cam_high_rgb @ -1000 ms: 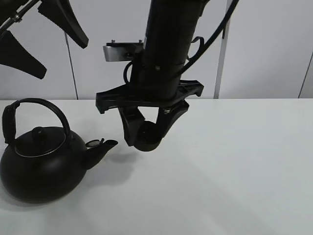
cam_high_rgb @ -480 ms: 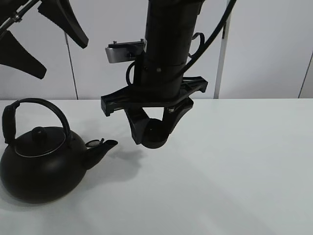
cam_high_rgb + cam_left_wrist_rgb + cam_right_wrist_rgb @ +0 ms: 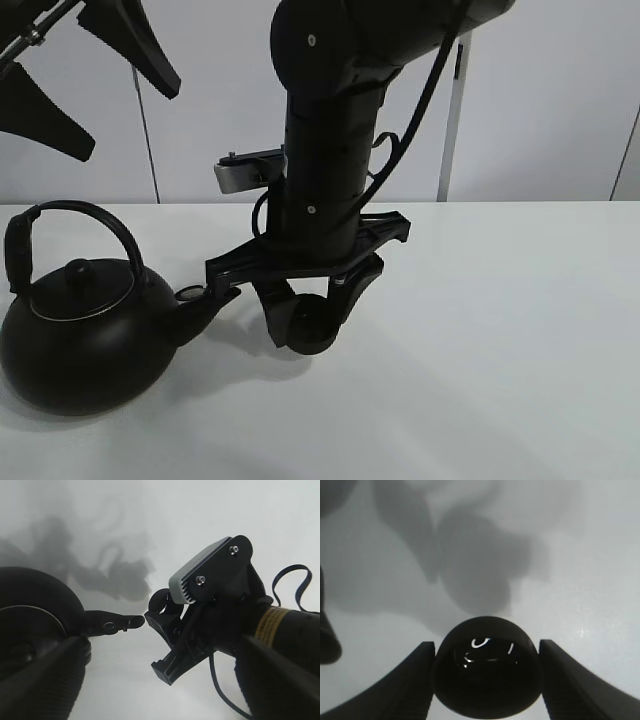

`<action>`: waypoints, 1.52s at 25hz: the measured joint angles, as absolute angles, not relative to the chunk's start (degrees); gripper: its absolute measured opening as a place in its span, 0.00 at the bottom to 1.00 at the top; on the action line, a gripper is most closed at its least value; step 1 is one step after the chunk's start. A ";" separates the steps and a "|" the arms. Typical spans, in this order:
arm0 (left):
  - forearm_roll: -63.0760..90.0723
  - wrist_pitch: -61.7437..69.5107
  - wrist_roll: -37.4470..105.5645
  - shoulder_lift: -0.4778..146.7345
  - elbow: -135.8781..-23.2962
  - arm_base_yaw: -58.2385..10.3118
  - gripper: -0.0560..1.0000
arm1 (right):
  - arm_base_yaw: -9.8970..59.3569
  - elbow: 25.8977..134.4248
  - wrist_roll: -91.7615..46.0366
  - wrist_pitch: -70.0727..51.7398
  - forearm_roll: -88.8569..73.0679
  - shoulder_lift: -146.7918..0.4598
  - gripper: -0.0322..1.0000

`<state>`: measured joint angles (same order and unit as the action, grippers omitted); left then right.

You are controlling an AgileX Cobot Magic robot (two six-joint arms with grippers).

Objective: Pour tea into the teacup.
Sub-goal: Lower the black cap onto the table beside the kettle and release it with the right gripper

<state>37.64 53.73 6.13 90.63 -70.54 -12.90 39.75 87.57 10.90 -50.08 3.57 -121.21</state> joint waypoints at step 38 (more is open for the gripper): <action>37.64 53.68 6.13 90.63 -70.54 -12.90 0.62 | 39.75 87.57 13.54 -49.72 2.74 -124.41 0.48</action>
